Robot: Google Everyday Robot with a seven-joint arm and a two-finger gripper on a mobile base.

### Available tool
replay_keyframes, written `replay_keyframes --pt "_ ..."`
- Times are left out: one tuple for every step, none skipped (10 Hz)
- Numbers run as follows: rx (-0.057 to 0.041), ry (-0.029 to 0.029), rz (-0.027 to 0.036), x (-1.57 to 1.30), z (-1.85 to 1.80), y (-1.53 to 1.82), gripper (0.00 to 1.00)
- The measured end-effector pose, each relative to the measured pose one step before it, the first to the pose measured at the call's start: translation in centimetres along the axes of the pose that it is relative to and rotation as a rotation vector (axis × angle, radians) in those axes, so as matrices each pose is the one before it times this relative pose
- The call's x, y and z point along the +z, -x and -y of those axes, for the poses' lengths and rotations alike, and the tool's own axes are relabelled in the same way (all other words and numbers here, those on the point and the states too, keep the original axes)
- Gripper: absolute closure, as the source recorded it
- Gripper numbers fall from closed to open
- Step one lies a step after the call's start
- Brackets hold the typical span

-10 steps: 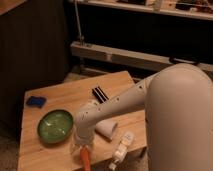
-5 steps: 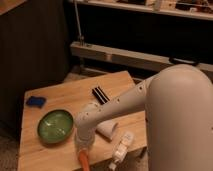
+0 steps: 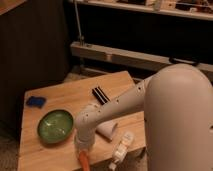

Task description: Drag the pepper across the table

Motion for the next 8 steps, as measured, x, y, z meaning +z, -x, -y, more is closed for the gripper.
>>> replay_keyframes --pt "-0.00049 -0.00118 0.00046 -0.020 -0.042 -0.026 0.56" --pt "-0.00119 -0.00120 -0.00061 0.024 -0.048 -0.036 0.56" --pt "-0.00199 -0.00067 -0.00079 0.029 -0.063 -0.022 0.56" --pt "-0.00149 -0.00005 -0.00125 0.043 -0.074 -0.009 0.56" --pt "-0.00185 -0.00266 -0.00413 0.086 -0.050 -0.023 0.56" --pt "-0.00205 -0.00351 -0.00391 0.062 -0.041 -0.006 0.56" --pt "-0.00234 -0.00079 -0.00149 0.047 -0.097 0.016 0.56" --pt "-0.00426 -0.00179 -0.00144 0.027 -0.140 0.037 0.56"
